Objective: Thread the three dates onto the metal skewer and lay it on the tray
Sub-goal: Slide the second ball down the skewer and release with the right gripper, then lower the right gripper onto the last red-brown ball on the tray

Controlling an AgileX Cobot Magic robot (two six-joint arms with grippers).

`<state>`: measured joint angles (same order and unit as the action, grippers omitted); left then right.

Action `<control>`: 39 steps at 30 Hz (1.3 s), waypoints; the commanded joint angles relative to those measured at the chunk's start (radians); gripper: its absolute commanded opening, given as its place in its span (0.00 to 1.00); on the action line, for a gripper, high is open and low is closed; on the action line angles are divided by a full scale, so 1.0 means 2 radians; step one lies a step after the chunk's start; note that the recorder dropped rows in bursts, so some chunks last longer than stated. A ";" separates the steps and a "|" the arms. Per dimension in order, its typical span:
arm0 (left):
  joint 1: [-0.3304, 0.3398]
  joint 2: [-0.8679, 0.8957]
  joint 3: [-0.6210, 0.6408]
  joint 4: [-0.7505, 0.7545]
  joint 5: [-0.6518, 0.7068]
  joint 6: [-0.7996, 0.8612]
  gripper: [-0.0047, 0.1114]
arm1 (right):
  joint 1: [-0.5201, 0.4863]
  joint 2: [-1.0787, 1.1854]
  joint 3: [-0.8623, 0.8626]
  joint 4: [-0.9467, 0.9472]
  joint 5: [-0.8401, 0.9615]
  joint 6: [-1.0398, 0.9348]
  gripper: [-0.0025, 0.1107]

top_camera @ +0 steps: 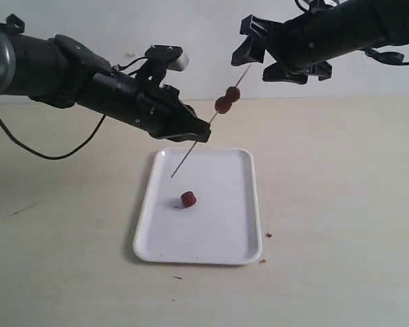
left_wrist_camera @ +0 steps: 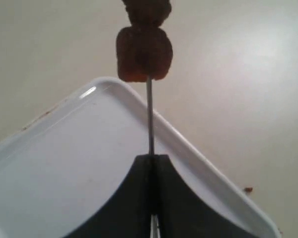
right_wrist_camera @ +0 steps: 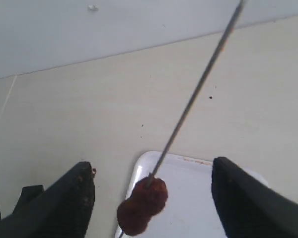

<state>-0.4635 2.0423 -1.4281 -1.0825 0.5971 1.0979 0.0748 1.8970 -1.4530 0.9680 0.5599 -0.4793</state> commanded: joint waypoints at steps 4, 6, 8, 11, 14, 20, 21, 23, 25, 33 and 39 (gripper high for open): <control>0.040 -0.026 -0.002 0.125 0.008 -0.118 0.04 | 0.000 -0.028 0.000 -0.140 0.019 0.058 0.59; 0.053 -0.035 -0.002 0.172 0.016 -0.157 0.04 | 0.002 -0.028 0.000 -0.182 0.051 0.053 0.59; 0.065 -0.043 -0.002 0.205 0.033 -0.171 0.04 | 0.009 -0.028 0.000 -0.207 0.088 0.030 0.59; 0.084 -0.051 -0.002 0.231 0.063 -0.171 0.04 | 0.026 -0.028 0.000 -0.233 0.110 0.028 0.59; 0.107 -0.055 -0.002 0.233 0.083 -0.189 0.04 | 0.058 -0.028 0.000 -0.258 0.111 0.025 0.59; 0.154 -0.055 -0.002 0.246 0.108 -0.201 0.04 | 0.140 -0.007 0.000 -0.316 0.108 0.027 0.58; 0.161 -0.055 -0.002 0.247 0.118 -0.201 0.04 | 0.151 -0.002 0.000 -0.348 0.106 0.027 0.57; 0.179 -0.055 -0.002 0.247 0.131 -0.202 0.04 | 0.176 0.012 0.000 -0.420 0.103 0.019 0.57; 0.190 -0.055 -0.002 0.244 0.142 -0.206 0.04 | 0.199 0.026 0.000 -0.478 0.103 -0.024 0.57; 0.194 -0.055 -0.002 0.237 0.145 -0.208 0.04 | 0.262 0.070 0.000 -0.582 0.053 -0.237 0.57; 0.194 -0.055 -0.002 0.235 0.144 -0.198 0.04 | 0.265 0.096 0.000 -0.640 0.008 -0.253 0.57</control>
<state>-0.0750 1.9453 -1.4281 -0.5988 0.8832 0.6953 0.6038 2.0687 -1.4530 -0.2460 0.6032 -0.9553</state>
